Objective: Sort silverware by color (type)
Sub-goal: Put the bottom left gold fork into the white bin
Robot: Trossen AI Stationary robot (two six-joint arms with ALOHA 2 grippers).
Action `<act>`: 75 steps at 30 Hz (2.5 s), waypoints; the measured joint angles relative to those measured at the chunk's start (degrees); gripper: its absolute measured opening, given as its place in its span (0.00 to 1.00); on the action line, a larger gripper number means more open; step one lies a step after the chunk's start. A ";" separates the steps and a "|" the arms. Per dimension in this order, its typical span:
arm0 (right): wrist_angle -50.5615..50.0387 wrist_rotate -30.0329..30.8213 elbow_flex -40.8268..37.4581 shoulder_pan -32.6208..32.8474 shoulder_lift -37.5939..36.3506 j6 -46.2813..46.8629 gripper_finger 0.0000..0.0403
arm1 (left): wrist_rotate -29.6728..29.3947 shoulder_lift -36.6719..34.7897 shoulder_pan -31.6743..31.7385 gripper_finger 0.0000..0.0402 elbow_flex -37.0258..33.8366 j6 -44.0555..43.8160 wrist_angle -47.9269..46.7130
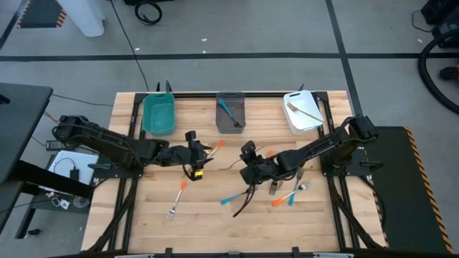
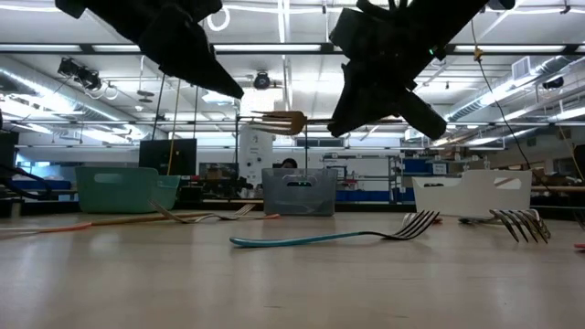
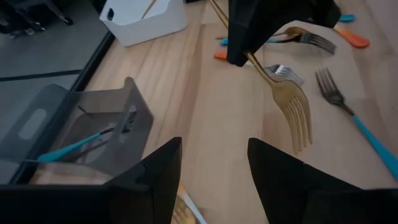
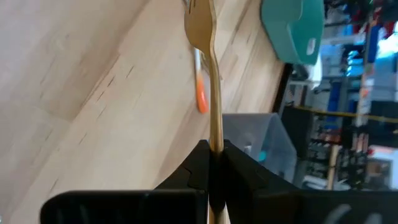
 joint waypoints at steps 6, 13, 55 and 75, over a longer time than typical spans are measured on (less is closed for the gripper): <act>-4.30 0.01 0.01 -0.47 -1.42 5.95 0.08 | -2.41 0.00 -1.72 0.48 0.00 1.55 0.14; -10.19 0.04 0.01 -1.53 -8.11 15.04 0.08 | -2.92 0.01 -2.36 0.48 0.00 2.59 1.22; -23.84 -7.96 -3.62 -40.18 -17.90 36.53 0.08 | 9.78 -10.29 3.75 0.48 -7.15 8.86 11.10; -43.26 -10.20 -3.12 -53.31 -17.87 39.66 0.08 | 9.80 -10.29 4.85 0.48 -7.15 8.99 11.96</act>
